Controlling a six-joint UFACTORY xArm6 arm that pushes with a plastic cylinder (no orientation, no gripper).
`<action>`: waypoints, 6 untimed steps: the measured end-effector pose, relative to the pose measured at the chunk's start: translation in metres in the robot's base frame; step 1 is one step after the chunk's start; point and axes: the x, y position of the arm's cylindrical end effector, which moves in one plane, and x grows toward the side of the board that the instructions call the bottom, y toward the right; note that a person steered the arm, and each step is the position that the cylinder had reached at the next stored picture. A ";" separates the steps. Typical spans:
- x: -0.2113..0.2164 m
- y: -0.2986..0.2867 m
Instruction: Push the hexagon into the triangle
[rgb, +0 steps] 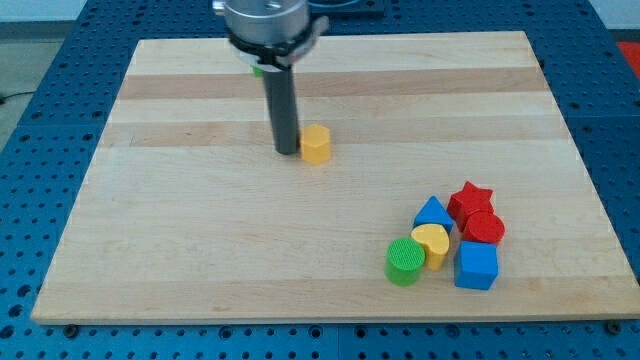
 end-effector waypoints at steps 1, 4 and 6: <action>0.002 0.022; 0.022 0.097; 0.027 0.128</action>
